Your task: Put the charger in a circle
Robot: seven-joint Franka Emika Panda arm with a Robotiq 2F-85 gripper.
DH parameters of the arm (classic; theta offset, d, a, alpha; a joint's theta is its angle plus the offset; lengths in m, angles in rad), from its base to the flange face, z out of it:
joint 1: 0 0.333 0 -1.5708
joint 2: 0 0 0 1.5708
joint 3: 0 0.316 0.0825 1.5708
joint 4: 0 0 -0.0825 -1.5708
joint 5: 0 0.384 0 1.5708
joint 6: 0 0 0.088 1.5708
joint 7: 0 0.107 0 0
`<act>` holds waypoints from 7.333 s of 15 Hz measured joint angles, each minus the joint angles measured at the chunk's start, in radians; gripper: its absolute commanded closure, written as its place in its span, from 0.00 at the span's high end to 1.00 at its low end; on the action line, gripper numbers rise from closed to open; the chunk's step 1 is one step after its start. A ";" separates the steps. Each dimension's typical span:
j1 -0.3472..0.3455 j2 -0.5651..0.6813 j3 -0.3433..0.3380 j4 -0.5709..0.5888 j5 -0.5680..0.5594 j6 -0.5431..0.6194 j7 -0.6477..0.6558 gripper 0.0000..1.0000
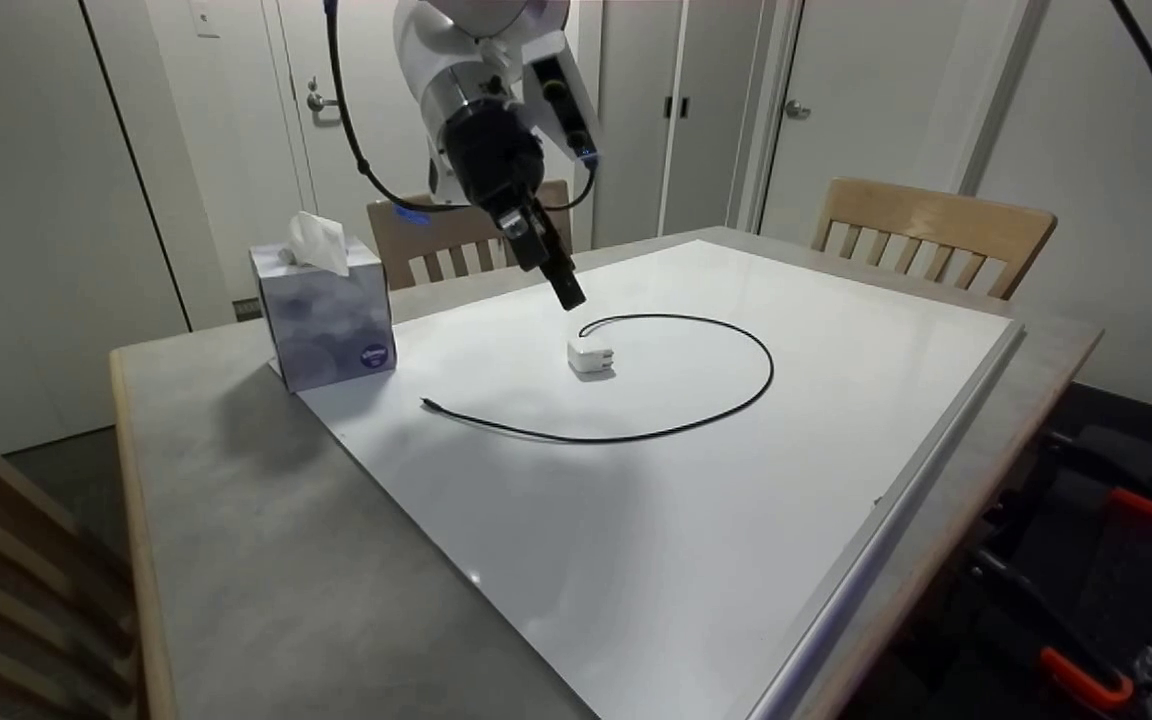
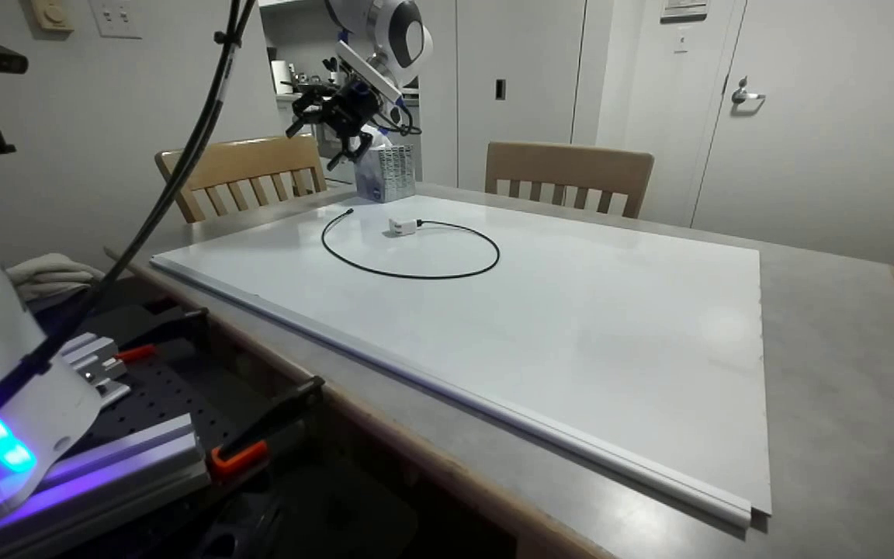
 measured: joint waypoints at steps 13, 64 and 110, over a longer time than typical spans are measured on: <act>0.123 0.000 -0.077 -0.002 -0.272 0.305 0.136 1.00; 0.308 -0.201 -0.122 -0.535 -0.485 1.039 0.682 1.00; 0.296 -0.292 -0.224 -0.715 -0.406 1.122 0.918 0.02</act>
